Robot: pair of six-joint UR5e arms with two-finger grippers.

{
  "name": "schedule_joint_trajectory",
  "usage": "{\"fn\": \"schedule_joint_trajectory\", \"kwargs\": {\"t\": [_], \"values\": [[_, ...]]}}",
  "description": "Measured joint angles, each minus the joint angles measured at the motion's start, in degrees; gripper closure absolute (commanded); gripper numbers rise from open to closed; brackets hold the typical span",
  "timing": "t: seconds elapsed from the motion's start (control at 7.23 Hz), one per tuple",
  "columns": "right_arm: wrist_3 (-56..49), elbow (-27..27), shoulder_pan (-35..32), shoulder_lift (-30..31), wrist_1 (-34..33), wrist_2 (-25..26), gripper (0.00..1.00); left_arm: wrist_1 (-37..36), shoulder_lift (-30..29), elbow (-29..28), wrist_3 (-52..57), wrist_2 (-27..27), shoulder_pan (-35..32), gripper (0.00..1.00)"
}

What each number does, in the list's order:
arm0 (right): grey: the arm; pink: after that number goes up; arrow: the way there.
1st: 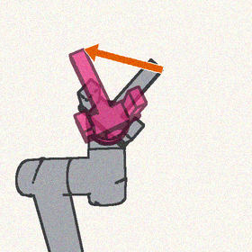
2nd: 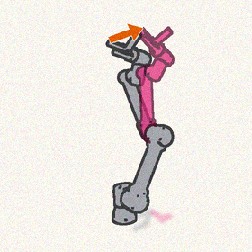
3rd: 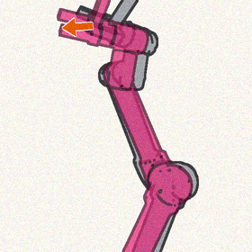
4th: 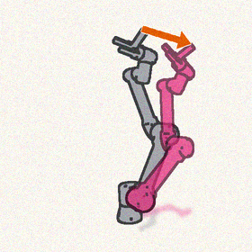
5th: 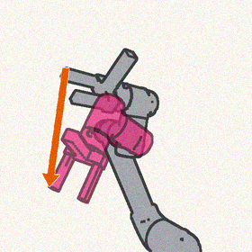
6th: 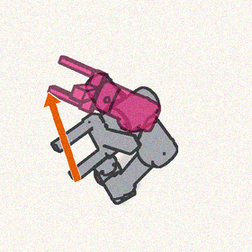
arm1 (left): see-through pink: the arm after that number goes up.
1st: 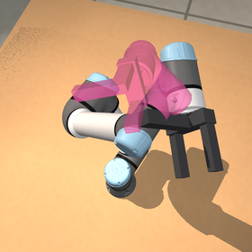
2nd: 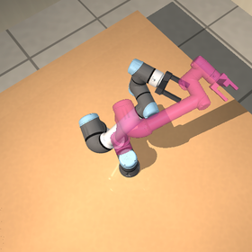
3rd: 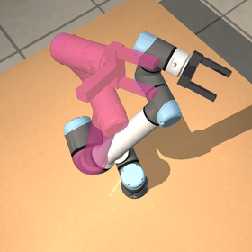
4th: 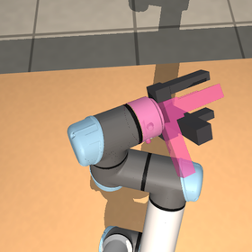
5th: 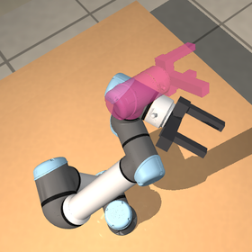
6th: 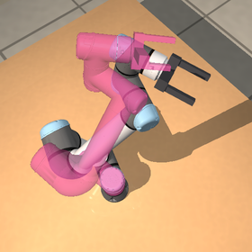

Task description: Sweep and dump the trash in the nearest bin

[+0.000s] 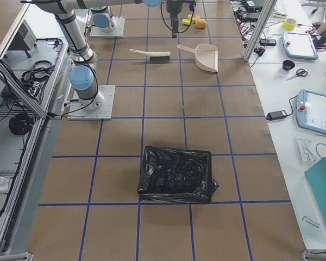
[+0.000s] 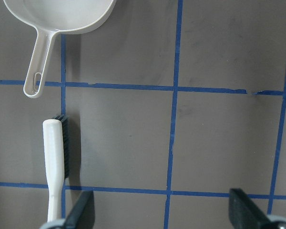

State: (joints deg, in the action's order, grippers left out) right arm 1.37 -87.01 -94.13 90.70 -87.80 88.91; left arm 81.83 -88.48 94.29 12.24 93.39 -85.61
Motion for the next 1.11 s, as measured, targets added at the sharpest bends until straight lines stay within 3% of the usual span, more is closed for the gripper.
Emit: {"fn": "schedule_joint_trajectory", "kwargs": {"t": [0.69, 1.11], "values": [[2.75, -4.48, -2.78, 0.97, -0.04, -1.81, 0.00, -2.12, -1.56, 0.08, -2.00, -0.84, -0.02, 0.00], [12.96, -12.10, -15.21, 0.35, -2.29, -2.93, 0.03, -5.56, -5.25, -0.21, -3.70, -1.03, -0.39, 0.00]]}}
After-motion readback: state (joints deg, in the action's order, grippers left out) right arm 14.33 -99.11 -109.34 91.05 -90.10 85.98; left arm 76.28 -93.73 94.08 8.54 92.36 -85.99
